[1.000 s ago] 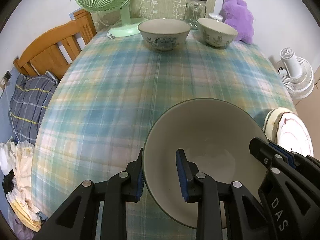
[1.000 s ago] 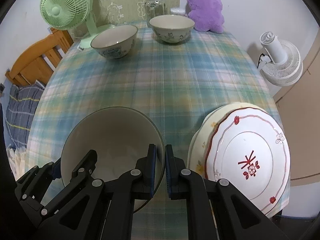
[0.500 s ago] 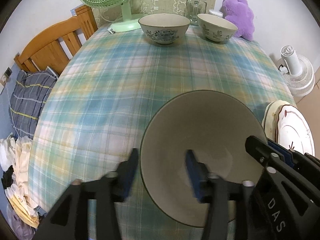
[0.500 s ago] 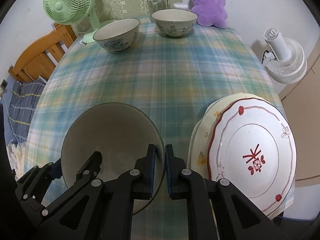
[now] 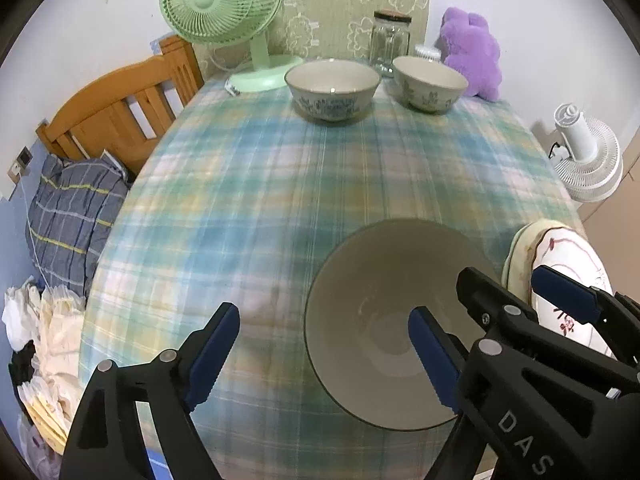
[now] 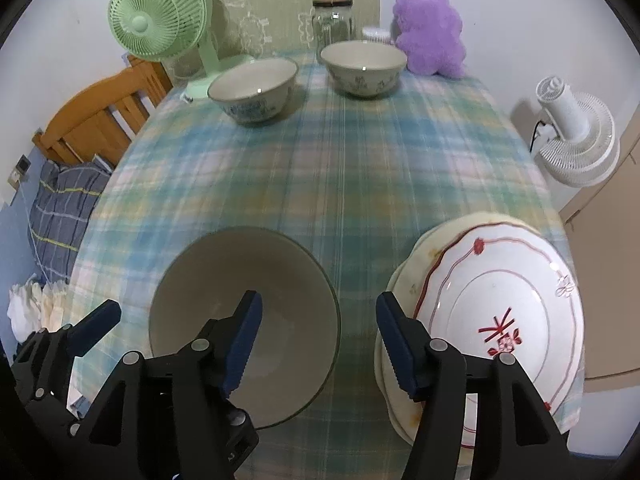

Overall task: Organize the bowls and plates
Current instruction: 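Move the right gripper to the beige bowl by the green fan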

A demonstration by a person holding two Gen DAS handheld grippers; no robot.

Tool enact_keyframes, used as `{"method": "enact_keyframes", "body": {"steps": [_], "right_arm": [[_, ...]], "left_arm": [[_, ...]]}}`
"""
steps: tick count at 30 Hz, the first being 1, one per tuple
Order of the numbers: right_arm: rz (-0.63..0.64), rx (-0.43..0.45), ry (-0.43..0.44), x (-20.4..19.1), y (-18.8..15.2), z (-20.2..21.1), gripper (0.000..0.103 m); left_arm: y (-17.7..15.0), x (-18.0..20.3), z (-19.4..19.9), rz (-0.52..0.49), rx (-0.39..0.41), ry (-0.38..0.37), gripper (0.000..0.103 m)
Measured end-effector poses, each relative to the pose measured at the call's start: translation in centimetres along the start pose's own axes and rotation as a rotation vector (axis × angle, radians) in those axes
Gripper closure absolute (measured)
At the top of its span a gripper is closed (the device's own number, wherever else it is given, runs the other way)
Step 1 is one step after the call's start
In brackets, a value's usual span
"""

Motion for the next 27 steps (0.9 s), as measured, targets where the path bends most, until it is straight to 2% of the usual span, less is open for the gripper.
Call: {"method": "enact_keyframes", "body": {"steps": [5, 12, 22, 27], "right_arm": [[-0.007, 0.035, -0.030, -0.5, 1.0, 1.6, 0.039], [-0.013, 0.101, -0.056, -1.1, 3.5, 4.5, 0.039], [0.013, 0.154, -0.028, -0.4, 10.5, 5.7, 0.039], [0.027, 0.185, -0.016, -0.1, 14.1, 4.8, 0.039]], "left_arm": [[1.5, -0.3, 1.5, -0.023, 0.031, -0.035, 0.015], [4.6, -0.3, 3.9, -0.069, 0.103, -0.035, 0.015], [11.4, 0.6, 4.3, -0.026, 0.159, -0.011, 0.015], [14.9, 0.4, 2.7, 0.020, 0.175, 0.043, 0.016]]}}
Point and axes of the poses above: each gripper's, at about its wrist camera, not at the fingertips, and z roughly against the way its jaws point, x to its right, y to its top, the point moved 5 cm from there along -z, roughly the way its jaws point, and after that the axes turned 1 degree about y, right-handed, at the moved point
